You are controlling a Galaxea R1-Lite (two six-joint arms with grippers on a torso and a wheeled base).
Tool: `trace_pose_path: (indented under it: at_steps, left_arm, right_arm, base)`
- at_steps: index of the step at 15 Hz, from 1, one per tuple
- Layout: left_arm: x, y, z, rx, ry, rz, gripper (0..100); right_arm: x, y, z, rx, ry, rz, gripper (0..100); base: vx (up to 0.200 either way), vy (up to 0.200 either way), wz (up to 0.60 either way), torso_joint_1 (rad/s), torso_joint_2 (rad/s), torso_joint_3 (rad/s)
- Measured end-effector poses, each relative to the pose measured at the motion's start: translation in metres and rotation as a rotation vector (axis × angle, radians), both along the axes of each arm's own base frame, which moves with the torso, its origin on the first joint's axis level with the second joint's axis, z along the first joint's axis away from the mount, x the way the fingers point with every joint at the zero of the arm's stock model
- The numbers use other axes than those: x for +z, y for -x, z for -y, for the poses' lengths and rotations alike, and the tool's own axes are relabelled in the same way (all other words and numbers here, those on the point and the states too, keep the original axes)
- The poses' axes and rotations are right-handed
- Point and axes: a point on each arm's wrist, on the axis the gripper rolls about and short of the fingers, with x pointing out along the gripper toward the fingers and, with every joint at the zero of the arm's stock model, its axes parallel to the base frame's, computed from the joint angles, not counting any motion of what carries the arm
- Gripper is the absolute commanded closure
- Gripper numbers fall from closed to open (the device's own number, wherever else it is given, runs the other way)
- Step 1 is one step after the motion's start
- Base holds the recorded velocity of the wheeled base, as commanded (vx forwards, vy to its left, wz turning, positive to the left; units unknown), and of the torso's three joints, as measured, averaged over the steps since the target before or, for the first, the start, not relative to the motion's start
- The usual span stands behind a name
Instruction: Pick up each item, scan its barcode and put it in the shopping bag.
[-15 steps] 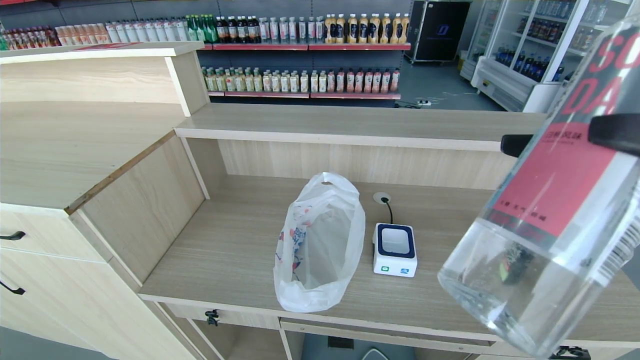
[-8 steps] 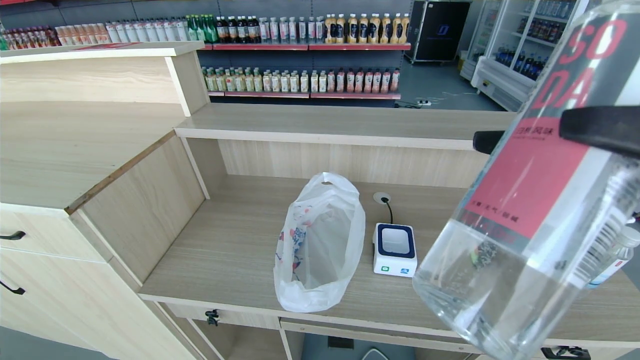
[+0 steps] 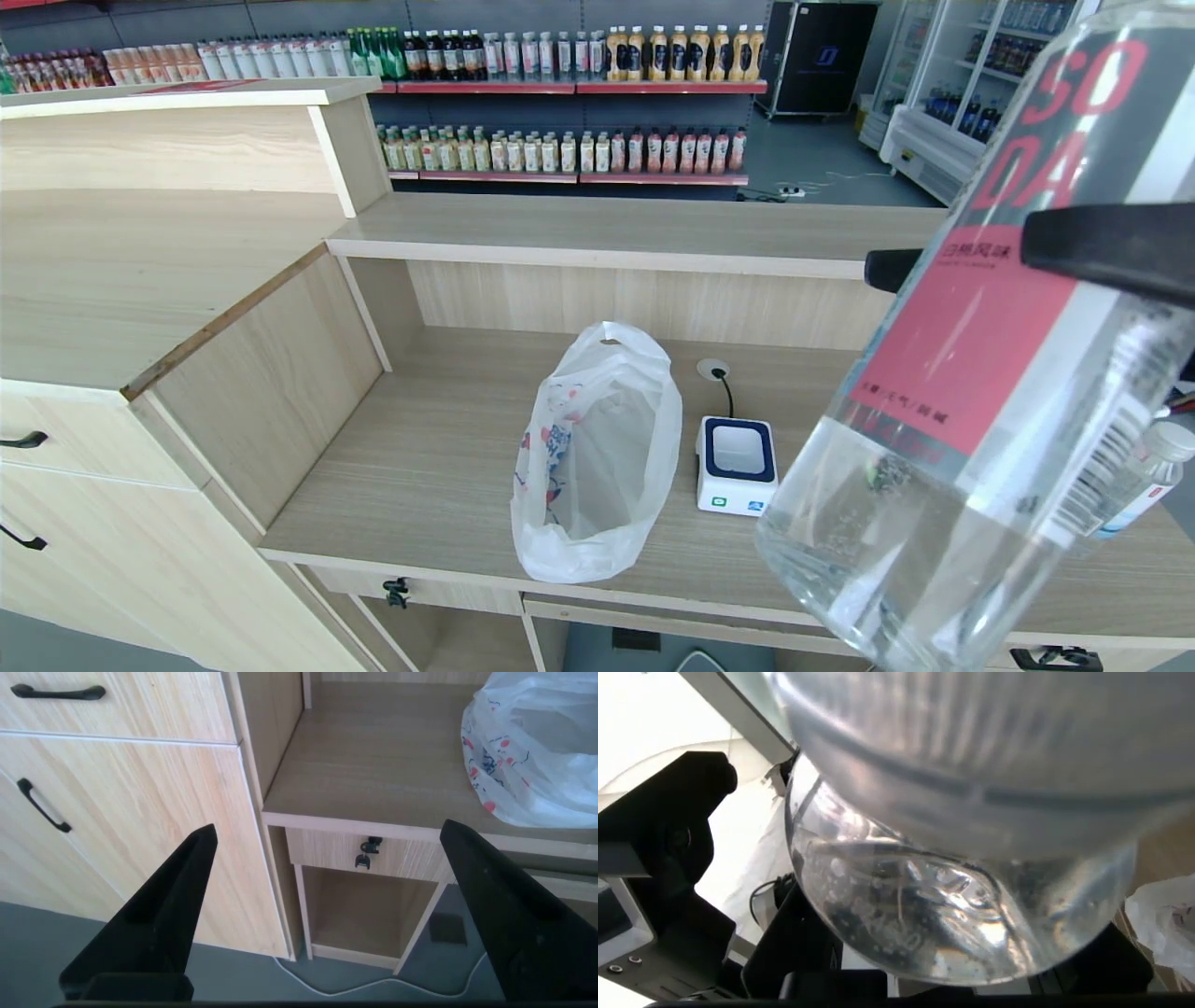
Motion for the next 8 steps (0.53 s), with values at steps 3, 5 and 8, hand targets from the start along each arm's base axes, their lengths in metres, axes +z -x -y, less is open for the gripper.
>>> trace_pose_path:
  at_steps: [3,5,8]
  left_arm:
    - [0.0,0.0,0.0,0.0,0.0,0.0,0]
    - [0.0,0.0,0.0,0.0,0.0,0.0,0]
    - [0.0,0.0,0.0,0.0,0.0,0.0,0]
  right_arm:
    - [-0.012,-0.007,0.005,-0.084,0.035,0.055,100]
    - [-0.027,-0.02,0.02,-0.213,0.09,0.12,100]
    - [-0.057,-0.045,0.066,-0.491,0.268,0.331,100]
  base:
    - [0.0,0.0,0.0,0.0,0.0,0.0]
    - [0.0,0.0,0.0,0.0,0.0,0.0]
    - [0.0,0.0,0.0,0.0,0.0,0.0]
